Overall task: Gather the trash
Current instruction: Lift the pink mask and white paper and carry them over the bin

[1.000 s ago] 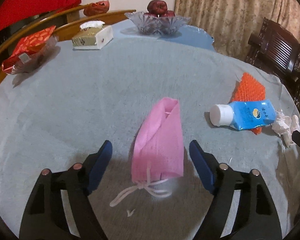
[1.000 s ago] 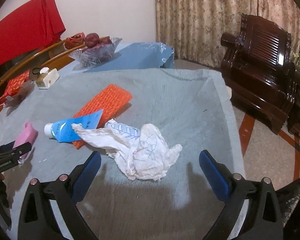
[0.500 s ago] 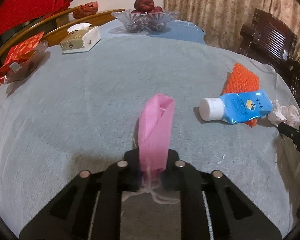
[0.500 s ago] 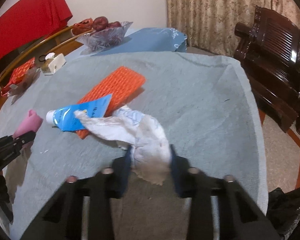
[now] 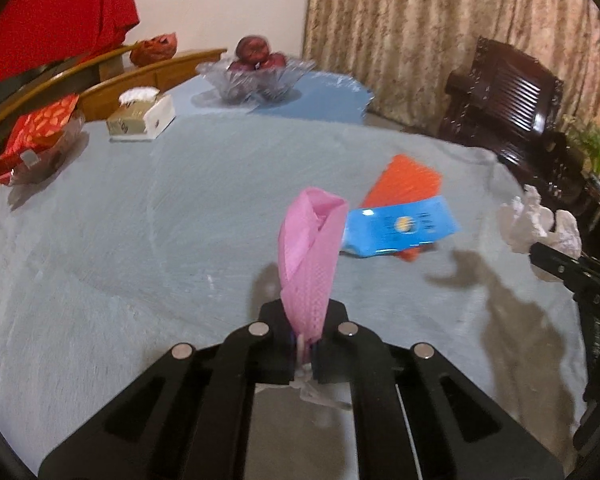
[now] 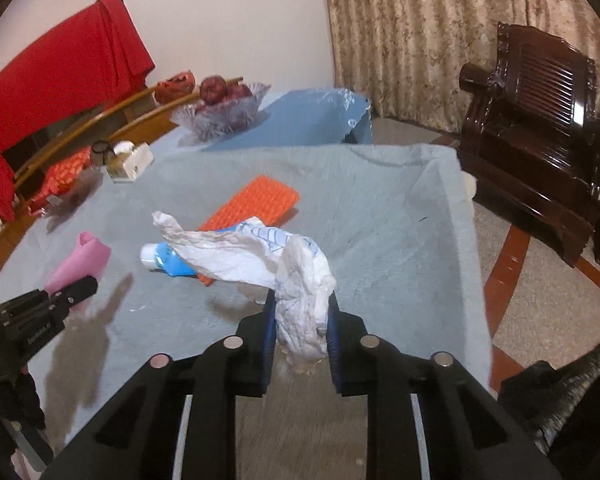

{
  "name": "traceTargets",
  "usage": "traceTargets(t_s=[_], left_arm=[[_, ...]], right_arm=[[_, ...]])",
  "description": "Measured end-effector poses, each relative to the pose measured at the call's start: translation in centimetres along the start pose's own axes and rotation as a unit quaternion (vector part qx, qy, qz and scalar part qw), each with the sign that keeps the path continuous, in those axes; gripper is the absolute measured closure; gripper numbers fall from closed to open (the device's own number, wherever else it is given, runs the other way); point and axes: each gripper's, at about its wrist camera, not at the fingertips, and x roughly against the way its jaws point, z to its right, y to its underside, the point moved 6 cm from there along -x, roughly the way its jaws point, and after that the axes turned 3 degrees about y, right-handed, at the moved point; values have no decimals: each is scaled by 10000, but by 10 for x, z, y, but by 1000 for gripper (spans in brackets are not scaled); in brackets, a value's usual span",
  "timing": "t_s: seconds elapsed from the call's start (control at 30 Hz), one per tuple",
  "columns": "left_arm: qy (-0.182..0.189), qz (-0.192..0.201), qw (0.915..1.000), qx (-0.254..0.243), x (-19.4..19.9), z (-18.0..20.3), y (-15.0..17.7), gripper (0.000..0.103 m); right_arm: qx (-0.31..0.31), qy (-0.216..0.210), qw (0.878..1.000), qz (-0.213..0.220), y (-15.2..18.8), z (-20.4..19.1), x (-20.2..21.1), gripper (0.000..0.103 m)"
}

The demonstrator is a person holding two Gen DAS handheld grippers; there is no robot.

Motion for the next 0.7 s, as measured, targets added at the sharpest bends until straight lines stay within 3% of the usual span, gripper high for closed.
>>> traceTargets(t_s=[0.27, 0.7], left_arm=[[190, 320, 9993, -94, 53, 37, 1, 99], [528, 473, 9970, -315, 112, 89, 17, 99]], right_arm=[[-82, -80, 9994, 334, 4, 2, 53, 81], [-117, -51, 9969, 770, 16, 16, 139, 81]])
